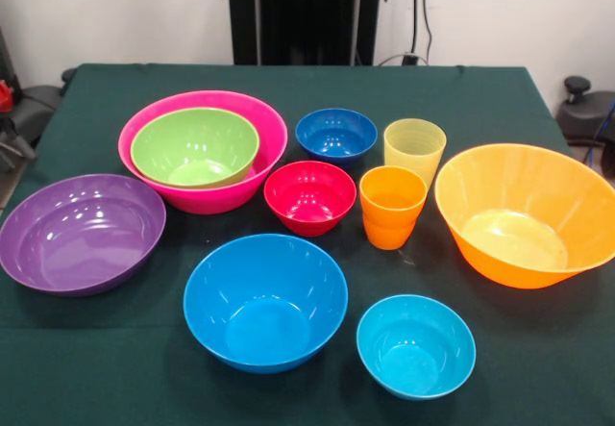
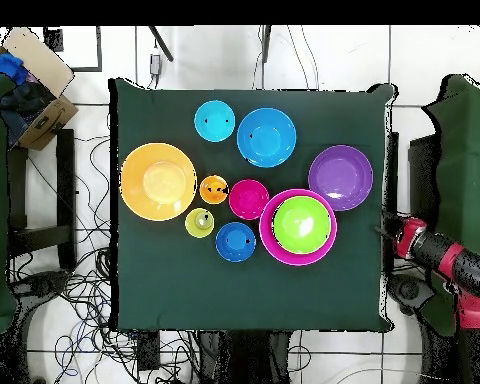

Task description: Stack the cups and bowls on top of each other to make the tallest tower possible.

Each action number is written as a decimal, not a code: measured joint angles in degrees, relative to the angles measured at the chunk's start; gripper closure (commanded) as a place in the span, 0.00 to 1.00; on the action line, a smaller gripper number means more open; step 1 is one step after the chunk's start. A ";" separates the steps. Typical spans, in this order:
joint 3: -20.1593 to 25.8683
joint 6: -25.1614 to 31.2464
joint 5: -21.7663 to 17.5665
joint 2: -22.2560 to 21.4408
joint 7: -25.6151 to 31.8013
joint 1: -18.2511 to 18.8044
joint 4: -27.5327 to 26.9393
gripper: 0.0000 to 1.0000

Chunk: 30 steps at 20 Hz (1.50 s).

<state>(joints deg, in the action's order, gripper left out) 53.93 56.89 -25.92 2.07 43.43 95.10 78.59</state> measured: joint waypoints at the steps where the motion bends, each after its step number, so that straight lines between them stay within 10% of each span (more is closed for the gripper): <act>1: 0.00 -0.18 -0.01 0.02 0.00 0.11 0.20 0.00; 30: -0.92 -8.04 -3.90 -0.14 0.00 -0.06 8.61 0.00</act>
<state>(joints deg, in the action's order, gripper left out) 53.02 48.85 -29.82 1.93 43.43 95.03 87.20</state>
